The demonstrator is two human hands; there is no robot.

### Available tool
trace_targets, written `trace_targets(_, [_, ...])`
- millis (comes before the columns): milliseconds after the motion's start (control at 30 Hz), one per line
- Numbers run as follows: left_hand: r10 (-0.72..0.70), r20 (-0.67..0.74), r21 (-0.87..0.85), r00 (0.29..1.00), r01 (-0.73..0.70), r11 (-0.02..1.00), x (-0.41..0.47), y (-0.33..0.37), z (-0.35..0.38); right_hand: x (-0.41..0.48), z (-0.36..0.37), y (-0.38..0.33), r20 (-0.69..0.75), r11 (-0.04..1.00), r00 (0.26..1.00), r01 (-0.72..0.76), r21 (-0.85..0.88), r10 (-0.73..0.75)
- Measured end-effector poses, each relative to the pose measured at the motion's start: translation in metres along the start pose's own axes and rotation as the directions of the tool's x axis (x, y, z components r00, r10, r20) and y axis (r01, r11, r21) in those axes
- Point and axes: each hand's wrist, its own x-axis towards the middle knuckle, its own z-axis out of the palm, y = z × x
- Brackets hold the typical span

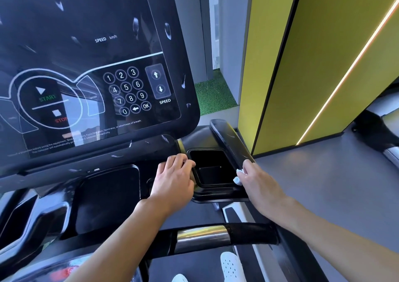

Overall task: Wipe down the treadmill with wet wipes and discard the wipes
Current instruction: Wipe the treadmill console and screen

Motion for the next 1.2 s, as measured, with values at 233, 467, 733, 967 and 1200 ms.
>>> trace_targets(233, [-0.007, -0.014, -0.041, 1.000, 0.006, 0.999, -0.001, -0.002, 0.000, 0.064, 0.004, -0.006, -0.031, 0.994, 0.999, 0.018, 0.103, -0.015])
trace_targets(467, [-0.015, -0.077, -0.133, 0.997, 0.004, 0.991, 0.000, -0.007, -0.001, 0.133, -0.007, -0.023, 0.042, 0.988, 0.995, -0.095, 0.126, 0.090])
trace_targets(733, [-0.184, -0.188, -0.223, 0.965, 0.140, 0.965, 0.009, -0.012, -0.002, 0.122, 0.015, -0.058, -0.124, 0.889, 0.991, 0.108, 0.445, -0.059])
trace_targets(967, [-0.222, -0.187, -0.254, 0.957, 0.171, 0.952, 0.013, -0.010, -0.005, 0.101, -0.003, -0.081, -0.125, 0.755, 0.984, 0.176, 0.632, -0.125])
trace_targets(1200, [-0.210, -0.174, -0.185, 0.962, 0.177, 0.967, 0.013, -0.007, -0.004, 0.048, -0.013, -0.068, -0.008, 0.744, 0.958, 0.226, 0.629, -0.285])
